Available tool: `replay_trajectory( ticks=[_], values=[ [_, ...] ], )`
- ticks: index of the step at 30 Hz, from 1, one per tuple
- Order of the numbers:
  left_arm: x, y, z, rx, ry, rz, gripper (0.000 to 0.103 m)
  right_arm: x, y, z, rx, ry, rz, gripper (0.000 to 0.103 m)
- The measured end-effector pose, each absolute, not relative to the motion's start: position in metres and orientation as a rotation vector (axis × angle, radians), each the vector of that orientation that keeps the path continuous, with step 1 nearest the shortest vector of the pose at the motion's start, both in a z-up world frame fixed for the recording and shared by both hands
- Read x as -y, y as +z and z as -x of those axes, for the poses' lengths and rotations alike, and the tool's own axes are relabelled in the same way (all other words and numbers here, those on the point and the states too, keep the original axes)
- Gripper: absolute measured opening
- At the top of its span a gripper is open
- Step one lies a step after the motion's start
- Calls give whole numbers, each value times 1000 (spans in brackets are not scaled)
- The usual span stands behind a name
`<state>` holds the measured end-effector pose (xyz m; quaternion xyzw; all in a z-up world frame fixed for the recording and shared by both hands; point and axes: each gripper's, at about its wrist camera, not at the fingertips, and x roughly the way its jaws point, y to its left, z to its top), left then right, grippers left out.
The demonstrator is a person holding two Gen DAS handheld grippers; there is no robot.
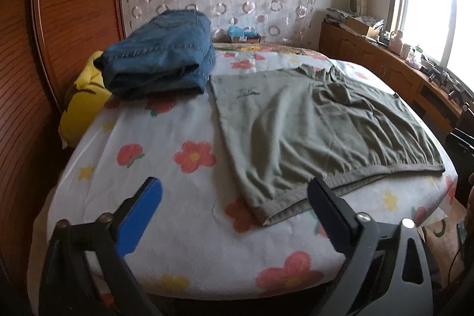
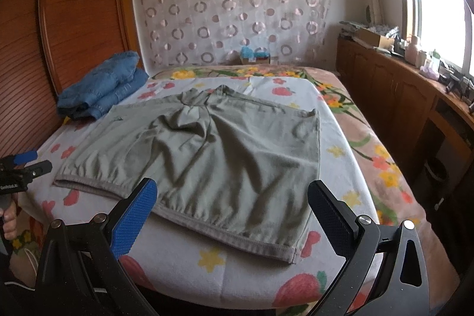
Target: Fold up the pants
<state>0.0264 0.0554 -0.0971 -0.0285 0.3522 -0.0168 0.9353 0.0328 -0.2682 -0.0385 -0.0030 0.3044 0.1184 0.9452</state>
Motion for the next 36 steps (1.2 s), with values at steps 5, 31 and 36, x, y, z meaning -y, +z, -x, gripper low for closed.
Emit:
replay_trajectory(
  ticks=[5, 31, 36],
  values=[
    [-60, -109, -24, -752, -71, 84, 75, 269, -41, -33, -630, 250, 8, 103],
    [-38, -104, -33, -797, -160, 59, 3, 286, -63, -41, -678, 285, -23, 103],
    [-23, -79, -37, -759, -197, 49, 1, 296, -65, -40, -682, 286, -33, 103]
  ],
)
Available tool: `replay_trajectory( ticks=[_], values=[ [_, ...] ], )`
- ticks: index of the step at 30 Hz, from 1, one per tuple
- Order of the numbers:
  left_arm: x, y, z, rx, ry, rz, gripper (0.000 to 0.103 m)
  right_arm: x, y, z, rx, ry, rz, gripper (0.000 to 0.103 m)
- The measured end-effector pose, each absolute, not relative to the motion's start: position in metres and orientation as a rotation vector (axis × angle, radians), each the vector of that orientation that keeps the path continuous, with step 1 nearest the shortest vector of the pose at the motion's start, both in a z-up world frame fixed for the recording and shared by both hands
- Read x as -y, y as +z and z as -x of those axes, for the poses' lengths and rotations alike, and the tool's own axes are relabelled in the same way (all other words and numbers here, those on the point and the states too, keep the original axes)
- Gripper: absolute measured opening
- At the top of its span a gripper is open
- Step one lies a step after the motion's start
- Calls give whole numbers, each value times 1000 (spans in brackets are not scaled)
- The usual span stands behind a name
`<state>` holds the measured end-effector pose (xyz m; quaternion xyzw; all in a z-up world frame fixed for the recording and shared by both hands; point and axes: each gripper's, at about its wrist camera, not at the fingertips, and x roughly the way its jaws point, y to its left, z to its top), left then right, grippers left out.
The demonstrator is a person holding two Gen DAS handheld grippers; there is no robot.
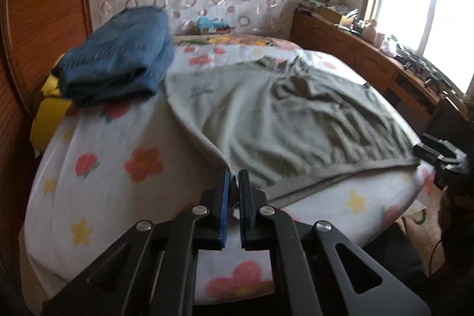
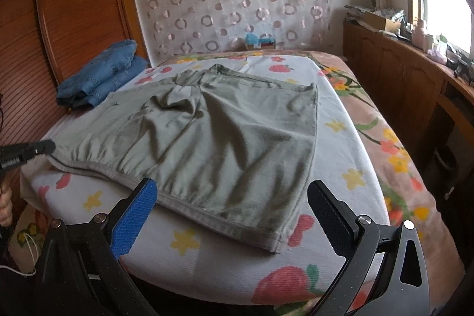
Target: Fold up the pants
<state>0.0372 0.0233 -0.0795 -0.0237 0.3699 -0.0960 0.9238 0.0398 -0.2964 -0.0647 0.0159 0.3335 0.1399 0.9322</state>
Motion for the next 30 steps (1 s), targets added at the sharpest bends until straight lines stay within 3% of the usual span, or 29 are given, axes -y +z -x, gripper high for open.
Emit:
replay_trajectory(
  ticks=[21, 25, 27, 30],
  values=[
    [84, -26, -75, -706, -404, -20, 2, 326, -56, -28, -654, 288, -46, 103],
    [82, -26, -75, -705, -380, -18, 7, 322, -54, -28, -648, 291, -43, 103],
    [79, -24, -73, -690, -376, -11, 19, 317, -53, -29, -646, 295, -36, 102],
    [64, -19, -65, -646, -346, 1, 29, 307, -49, -32, -645, 304, -30, 101]
  ],
)
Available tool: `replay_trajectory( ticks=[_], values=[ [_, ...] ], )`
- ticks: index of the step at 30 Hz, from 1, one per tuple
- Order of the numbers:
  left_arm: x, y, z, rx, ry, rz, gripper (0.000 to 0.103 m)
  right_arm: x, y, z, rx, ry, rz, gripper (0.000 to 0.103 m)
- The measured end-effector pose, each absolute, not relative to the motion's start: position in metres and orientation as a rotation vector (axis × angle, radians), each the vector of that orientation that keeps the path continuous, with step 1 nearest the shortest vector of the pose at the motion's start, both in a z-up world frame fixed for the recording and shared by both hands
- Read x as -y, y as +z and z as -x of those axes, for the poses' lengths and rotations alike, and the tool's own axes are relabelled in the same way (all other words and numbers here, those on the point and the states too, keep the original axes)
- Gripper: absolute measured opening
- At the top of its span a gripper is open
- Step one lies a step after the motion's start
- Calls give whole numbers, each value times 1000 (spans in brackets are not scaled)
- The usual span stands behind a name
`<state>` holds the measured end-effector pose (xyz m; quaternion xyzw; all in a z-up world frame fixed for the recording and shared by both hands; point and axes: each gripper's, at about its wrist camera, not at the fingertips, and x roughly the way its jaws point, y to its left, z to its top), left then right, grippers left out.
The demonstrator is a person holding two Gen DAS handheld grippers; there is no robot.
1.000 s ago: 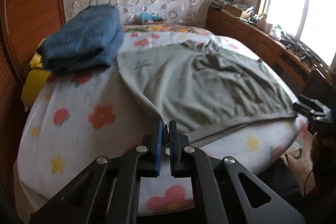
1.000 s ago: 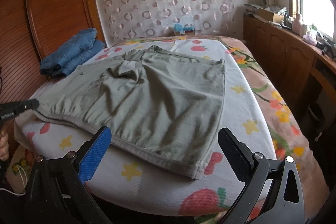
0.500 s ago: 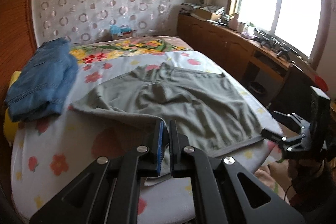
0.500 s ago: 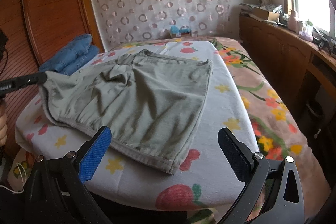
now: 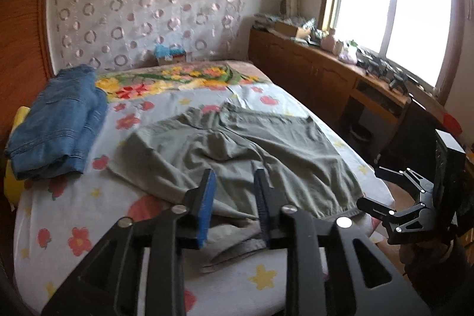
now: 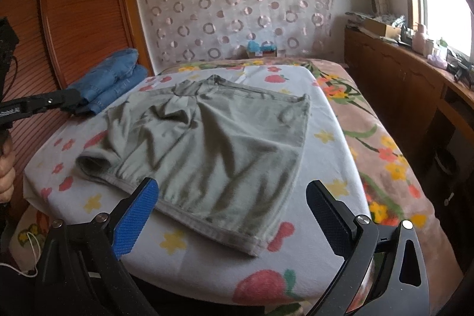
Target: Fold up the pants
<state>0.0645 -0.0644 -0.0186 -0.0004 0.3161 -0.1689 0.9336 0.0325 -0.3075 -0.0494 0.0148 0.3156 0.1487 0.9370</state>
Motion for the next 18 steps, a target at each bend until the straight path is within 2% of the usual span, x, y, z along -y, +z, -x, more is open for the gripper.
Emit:
replay_trajectory(
  ticks=[4, 8, 11, 18],
  values=[
    [42, -23, -59, -643, -303, -16, 36, 288, -47, -38, -647, 341, -22, 95],
    [19, -38, -56, -671, -264, -10, 36, 265, -47, -43, -659, 409, 4, 77],
    [8, -52, -57, -696, -250, 10, 36, 242, -46, -47, -666, 469, 31, 67],
    [9, -82, -62, -759, -259, -13, 36, 213, -41, -54, -656, 539, 68, 55]
  ],
)
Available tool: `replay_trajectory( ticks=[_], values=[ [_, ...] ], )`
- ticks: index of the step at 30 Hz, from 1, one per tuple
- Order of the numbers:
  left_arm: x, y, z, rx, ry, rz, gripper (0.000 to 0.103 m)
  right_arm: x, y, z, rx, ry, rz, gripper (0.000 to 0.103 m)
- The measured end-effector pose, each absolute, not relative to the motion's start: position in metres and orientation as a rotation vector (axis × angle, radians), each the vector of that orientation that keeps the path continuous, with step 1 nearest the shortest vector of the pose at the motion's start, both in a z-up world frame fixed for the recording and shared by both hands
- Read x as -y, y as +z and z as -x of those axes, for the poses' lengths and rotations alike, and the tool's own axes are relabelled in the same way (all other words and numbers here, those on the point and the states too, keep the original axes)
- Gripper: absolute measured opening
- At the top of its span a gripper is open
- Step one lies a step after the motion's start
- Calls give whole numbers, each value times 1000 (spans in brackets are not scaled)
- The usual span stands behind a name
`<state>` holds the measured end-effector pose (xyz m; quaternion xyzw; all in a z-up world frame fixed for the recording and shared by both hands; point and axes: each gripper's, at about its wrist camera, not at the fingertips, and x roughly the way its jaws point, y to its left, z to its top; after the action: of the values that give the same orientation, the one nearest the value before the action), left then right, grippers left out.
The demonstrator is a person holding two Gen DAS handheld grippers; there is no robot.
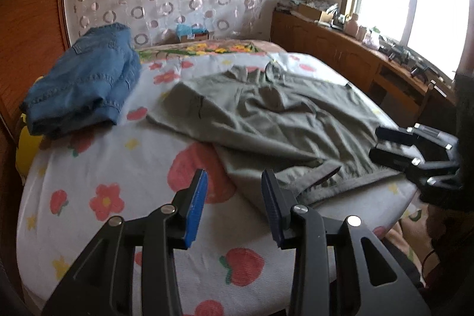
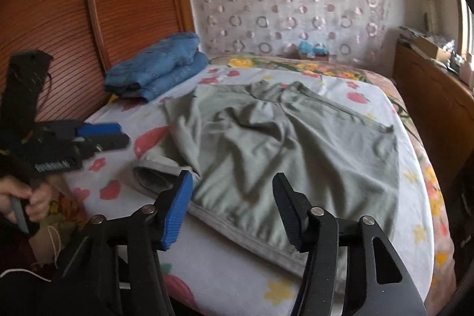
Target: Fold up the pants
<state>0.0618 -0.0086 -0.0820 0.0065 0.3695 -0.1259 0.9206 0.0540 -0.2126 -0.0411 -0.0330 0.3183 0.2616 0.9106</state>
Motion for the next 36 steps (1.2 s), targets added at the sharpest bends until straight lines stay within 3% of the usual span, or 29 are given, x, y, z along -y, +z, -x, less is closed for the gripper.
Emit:
replay_trajectory(
  ticks=[2, 8, 12, 20, 25, 36],
  values=[
    [9, -88, -64, -774, -256, -13, 36, 207, -40, -56, -656, 554, 74, 50],
    [1, -111, -71, -847, -249, 6, 39, 194, -44, -64, -669, 584, 92, 48],
    [6, -115, -66, -829, -264, -30, 55, 186, -47, -65, -679, 594, 90, 48],
    [8, -115, -63, -799, -244, -35, 56, 174, -56, -71, -707, 612, 97, 48],
    [4, -114, -61, -804, -229, -25, 56, 170, -63, -78, -739, 622, 88, 40],
    [-8, -102, -57, -768, -219, 71, 56, 158, -81, -81, -790, 638, 102, 36]
  ],
)
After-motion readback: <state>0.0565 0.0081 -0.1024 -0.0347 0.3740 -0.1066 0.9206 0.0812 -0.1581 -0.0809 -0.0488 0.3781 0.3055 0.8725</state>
